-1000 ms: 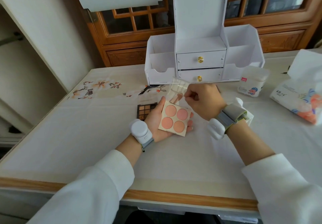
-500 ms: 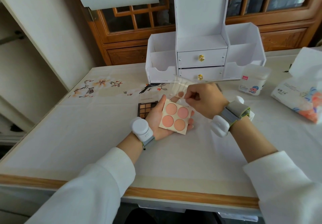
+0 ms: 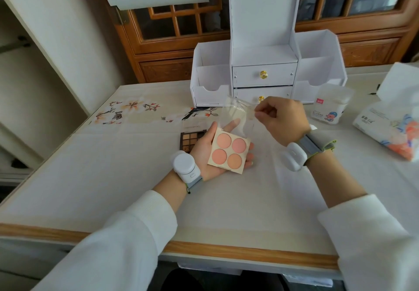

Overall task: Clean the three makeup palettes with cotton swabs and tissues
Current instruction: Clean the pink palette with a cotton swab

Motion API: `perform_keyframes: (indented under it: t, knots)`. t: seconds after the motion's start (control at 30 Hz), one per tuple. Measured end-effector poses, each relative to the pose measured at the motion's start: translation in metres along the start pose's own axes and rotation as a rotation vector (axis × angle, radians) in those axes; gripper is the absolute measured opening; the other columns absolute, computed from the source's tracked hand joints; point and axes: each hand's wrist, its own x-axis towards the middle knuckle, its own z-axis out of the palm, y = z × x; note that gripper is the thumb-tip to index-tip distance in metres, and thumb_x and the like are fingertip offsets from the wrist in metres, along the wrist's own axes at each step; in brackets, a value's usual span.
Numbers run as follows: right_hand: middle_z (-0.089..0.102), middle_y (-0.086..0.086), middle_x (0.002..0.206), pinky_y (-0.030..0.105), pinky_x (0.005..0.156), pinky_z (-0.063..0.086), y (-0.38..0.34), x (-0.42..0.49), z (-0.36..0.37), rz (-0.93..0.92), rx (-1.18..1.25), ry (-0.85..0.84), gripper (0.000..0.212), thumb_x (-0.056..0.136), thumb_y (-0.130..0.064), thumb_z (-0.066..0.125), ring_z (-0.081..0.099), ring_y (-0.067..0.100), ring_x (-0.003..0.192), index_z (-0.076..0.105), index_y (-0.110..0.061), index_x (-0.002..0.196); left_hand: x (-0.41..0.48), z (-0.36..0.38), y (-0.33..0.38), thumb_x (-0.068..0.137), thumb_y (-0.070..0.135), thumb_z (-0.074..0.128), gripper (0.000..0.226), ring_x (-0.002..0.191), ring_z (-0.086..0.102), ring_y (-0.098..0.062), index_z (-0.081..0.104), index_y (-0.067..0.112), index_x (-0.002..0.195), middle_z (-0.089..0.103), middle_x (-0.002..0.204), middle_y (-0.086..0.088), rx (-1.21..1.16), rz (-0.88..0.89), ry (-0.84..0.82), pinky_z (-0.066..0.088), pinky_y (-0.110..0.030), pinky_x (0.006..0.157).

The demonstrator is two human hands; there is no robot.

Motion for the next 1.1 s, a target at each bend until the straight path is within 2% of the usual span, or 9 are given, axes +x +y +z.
perform_keyframes:
  t: [0.13,0.23,0.3,0.4,0.57,0.67,0.83,0.97,1.1]
  knots:
    - [0.058,-0.001,0.067,0.015,0.056,0.035,0.006,0.002,-0.003,0.039,-0.002,0.068,0.006,0.077,-0.005,0.064,0.051,0.014,0.062,0.07,-0.006,0.079,-0.001,-0.001,0.001,0.09,0.061,0.027,0.054,0.085,0.066,-0.038,0.07,0.036,0.107,0.066,0.102,-0.022,0.02,-0.009,0.03,0.051,-0.05,0.085]
    - [0.059,0.0,0.069,0.01,0.057,0.036,0.013,0.003,-0.003,0.098,0.029,0.119,0.008,0.077,-0.003,0.063,0.05,0.011,0.059,0.069,-0.006,0.08,-0.002,0.001,0.001,0.092,0.062,0.022,0.054,0.084,0.066,-0.037,0.065,0.035,0.112,0.068,0.1,-0.021,0.032,-0.022,0.059,0.045,-0.051,0.09]
    - [0.059,0.0,0.069,0.006,0.058,0.034,0.017,0.003,-0.004,0.13,0.028,0.134,0.008,0.077,-0.002,0.062,0.05,0.014,0.062,0.069,-0.006,0.081,-0.002,-0.001,0.001,0.092,0.062,0.022,0.059,0.084,0.066,-0.037,0.072,0.033,0.104,0.068,0.1,-0.021,0.024,-0.025,0.068,0.043,-0.051,0.091]
    - [0.058,-0.001,0.073,0.018,0.057,0.035,0.022,0.004,-0.005,0.217,0.005,0.138,0.009,0.081,-0.004,0.06,0.051,0.016,0.069,0.068,-0.006,0.084,-0.002,-0.001,0.003,0.093,0.062,0.021,0.062,0.086,0.066,-0.038,0.074,0.03,0.099,0.068,0.101,-0.022,0.011,-0.033,0.08,0.044,-0.052,0.09]
    - [0.065,0.01,0.081,0.031,0.062,0.045,0.032,-0.002,-0.007,0.434,-0.218,-0.056,0.017,0.086,-0.015,0.052,0.057,0.029,0.074,0.064,-0.003,0.084,-0.005,-0.001,0.004,0.095,0.059,0.022,0.052,0.09,0.066,-0.041,0.057,0.03,0.12,0.066,0.106,-0.024,-0.023,-0.02,0.163,0.045,-0.053,0.086]
    - [0.066,0.017,0.083,0.032,0.066,0.047,0.03,-0.008,-0.009,0.479,-0.277,-0.116,0.022,0.086,-0.016,0.049,0.059,0.034,0.078,0.067,-0.003,0.084,-0.009,-0.003,0.008,0.095,0.059,0.021,0.052,0.101,0.059,-0.041,0.056,0.03,0.121,0.061,0.115,-0.022,-0.04,0.013,0.21,0.043,-0.053,0.09]
    - [0.067,0.015,0.086,0.03,0.065,0.045,0.026,-0.013,-0.006,0.474,-0.366,-0.286,0.023,0.084,-0.015,0.048,0.058,0.033,0.08,0.068,-0.004,0.083,-0.02,-0.003,0.01,0.095,0.059,0.022,0.054,0.094,0.063,-0.042,0.06,0.028,0.117,0.066,0.106,-0.026,-0.01,-0.032,0.204,0.045,-0.051,0.088]
    - [0.067,0.015,0.093,0.033,0.074,0.044,0.007,-0.012,-0.013,0.427,-0.305,-0.229,0.023,0.087,-0.016,0.049,0.057,0.034,0.088,0.067,-0.003,0.094,-0.032,0.006,0.015,0.095,0.058,0.022,0.055,0.095,0.064,-0.041,0.054,0.028,0.128,0.066,0.108,-0.023,0.042,-0.079,0.122,0.048,-0.047,0.089]
    - [0.065,0.005,0.081,0.037,0.076,0.052,-0.012,-0.008,-0.008,0.52,0.142,-0.193,0.023,0.092,-0.019,0.046,0.062,0.026,0.073,0.064,-0.007,0.098,-0.04,0.015,0.019,0.095,0.059,0.02,0.058,0.089,0.067,-0.038,0.056,0.026,0.124,0.068,0.105,-0.02,0.153,-0.164,0.042,0.043,-0.045,0.093]
